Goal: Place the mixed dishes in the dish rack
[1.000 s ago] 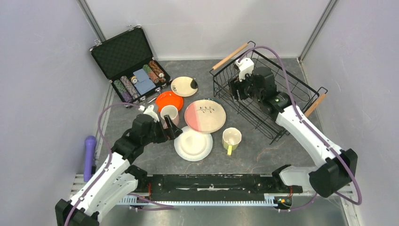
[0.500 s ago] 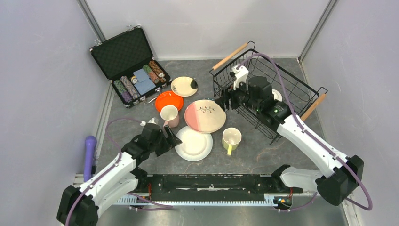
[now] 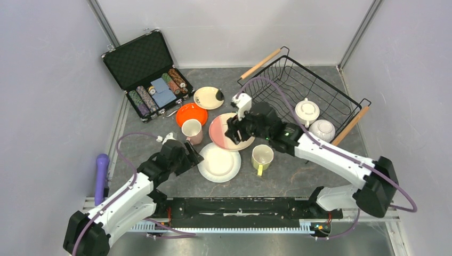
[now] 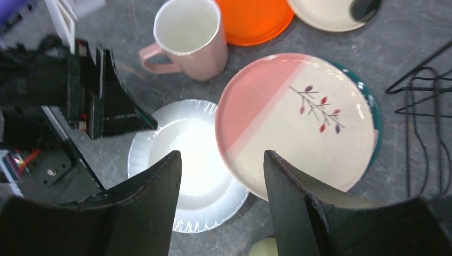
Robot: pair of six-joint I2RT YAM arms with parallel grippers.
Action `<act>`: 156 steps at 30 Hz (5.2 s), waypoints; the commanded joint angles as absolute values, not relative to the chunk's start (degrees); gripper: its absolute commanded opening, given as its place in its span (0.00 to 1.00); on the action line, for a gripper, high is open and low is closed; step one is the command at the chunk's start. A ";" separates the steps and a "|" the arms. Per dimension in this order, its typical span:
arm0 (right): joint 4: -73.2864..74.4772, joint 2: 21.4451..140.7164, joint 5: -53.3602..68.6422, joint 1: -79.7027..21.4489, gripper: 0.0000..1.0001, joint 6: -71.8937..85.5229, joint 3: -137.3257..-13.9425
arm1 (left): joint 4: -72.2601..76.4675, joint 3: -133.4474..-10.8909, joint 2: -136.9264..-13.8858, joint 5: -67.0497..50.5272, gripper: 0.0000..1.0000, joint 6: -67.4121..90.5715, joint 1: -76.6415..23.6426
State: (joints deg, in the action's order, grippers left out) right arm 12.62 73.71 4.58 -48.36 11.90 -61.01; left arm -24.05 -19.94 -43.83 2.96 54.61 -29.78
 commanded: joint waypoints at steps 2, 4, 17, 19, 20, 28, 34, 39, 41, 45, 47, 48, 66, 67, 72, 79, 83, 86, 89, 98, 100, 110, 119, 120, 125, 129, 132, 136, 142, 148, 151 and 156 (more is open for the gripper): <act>9.52 79.58 -6.78 -56.98 0.65 4.06 -60.21 | -28.91 -25.74 -40.85 10.94 0.88 51.50 -29.98; 7.76 82.59 -7.88 -59.18 0.65 0.62 -59.16 | -32.48 -27.66 -41.22 13.08 0.90 51.11 -29.89; 6.16 97.12 -12.78 -61.00 0.58 -7.12 -60.18 | -37.70 -27.59 -36.49 15.58 0.90 56.55 -29.79; 5.19 97.79 -13.63 -61.00 0.58 -7.59 -59.87 | -37.70 -27.87 -36.63 15.26 0.91 56.12 -29.82; 4.57 98.19 -14.18 -61.06 0.57 -7.79 -59.85 | -37.71 -28.01 -36.58 15.21 0.91 56.01 -29.80; 2.17 101.27 -18.54 -61.74 0.51 -9.79 -59.35 | -36.91 -28.61 -36.57 14.51 0.92 55.20 -29.79; -0.28 100.05 -19.35 -62.07 0.14 -10.10 -57.67 | -36.60 -30.01 -36.96 13.42 0.92 54.95 -29.84; -3.12 96.03 -17.64 -62.05 0.00 -9.93 -55.68 | -34.64 -31.24 -38.25 10.19 0.92 54.88 -29.79; -3.57 94.43 -17.12 -62.10 0.00 -10.02 -55.23 | -33.67 -31.90 -39.20 8.82 0.93 56.36 -29.79; -6.30 90.79 -16.34 -62.05 0.00 -10.11 -52.61 | -31.00 -34.01 -41.48 4.54 0.93 61.56 -29.79; -8.38 88.88 -15.93 -62.05 0.00 -9.96 -51.03 | -28.98 -35.18 -43.03 2.18 0.94 63.54 -29.79; -9.08 88.03 -15.42 -62.05 0.00 -9.87 -50.45 | -28.50 -35.83 -44.15 1.77 0.94 65.12 -29.79; -16.63 82.91 -9.97 -61.97 0.00 -10.10 -45.53 | -21.91 -45.20 -66.38 -0.25 0.93 73.42 -34.37; -16.69 82.80 -9.80 -61.95 0.00 -10.11 -45.57 | -21.82 -45.30 -67.13 0.54 0.93 73.97 -34.85; -16.63 82.21 -8.73 -61.98 0.00 -10.13 -46.05 | -16.81 -43.81 -71.02 1.82 0.87 75.92 -35.94; -15.91 81.40 -6.58 -62.03 0.00 -10.10 -46.85 | -12.75 -43.60 -75.45 4.92 0.67 76.86 -36.30; -16.00 80.11 -5.94 -61.96 0.00 -9.93 -46.58 | -9.78 -43.69 -77.48 4.77 0.33 77.08 -36.47; -15.87 79.33 -5.29 -62.04 0.00 -9.84 -46.66 | -7.12 -42.85 -77.46 6.49 0.10 77.78 -36.91; -14.69 79.02 -5.16 -61.96 0.01 -9.64 -47.43 | -5.28 -42.02 -76.22 8.17 0.02 77.08 -37.17; -10.68 73.23 -3.88 -60.38 0.48 -5.52 -50.29 | -5.02 -40.97 -67.68 10.51 0.02 70.90 -37.27; -8.87 72.00 -2.42 -58.83 0.58 -3.48 -52.07 | -4.97 -40.80 -65.05 10.50 0.02 68.92 -37.27; 2.54 70.82 2.60 -49.34 0.82 9.68 -59.67 | -6.87 -41.96 -47.56 11.96 0.02 53.64 -37.10; 0.96 65.99 13.86 -39.17 0.95 17.75 -57.15 | -23.53 -53.78 -36.49 14.58 0.02 30.81 -36.56; 0.88 65.77 16.12 -37.51 0.95 18.14 -56.99 | -23.85 -54.23 -36.03 13.14 0.02 27.81 -36.56; 0.41 65.37 28.33 -32.14 0.95 17.84 -56.29 | -24.71 -58.21 -36.80 4.16 0.02 20.90 -36.47; 1.14 64.09 29.93 -31.31 0.96 13.80 -56.39 | -20.12 -58.33 -38.82 -7.24 0.02 20.05 -36.30; 2.01 63.06 31.65 -28.73 0.96 13.26 -55.11 | -17.20 -57.73 -39.70 -12.63 0.02 20.68 -35.67; 0.49 62.00 38.83 -25.78 0.96 13.24 -52.00 | -15.73 -57.60 -40.72 -16.94 0.02 21.71 -34.02; -4.82 62.67 44.47 -24.36 0.94 15.60 -48.84 | -10.67 -56.10 -41.67 -24.26 0.02 24.87 -30.01; -12.93 63.58 51.48 -24.27 0.86 20.47 -46.40 | -6.94 -55.23 -43.19 -30.05 0.02 27.83 -26.98; -19.25 63.97 55.08 -24.27 0.77 25.58 -44.96 | -4.82 -54.76 -43.93 -33.54 0.02 29.04 -26.24; -30.11 63.29 58.49 -24.33 0.58 34.41 -43.32 | -3.17 -54.65 -44.19 -37.44 0.02 29.39 -25.76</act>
State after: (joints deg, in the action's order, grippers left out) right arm -18.09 63.86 53.63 -24.58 26.57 -43.68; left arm -15.51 -53.04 -45.47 -30.50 24.93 -26.15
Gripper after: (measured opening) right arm 0.620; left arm 0.132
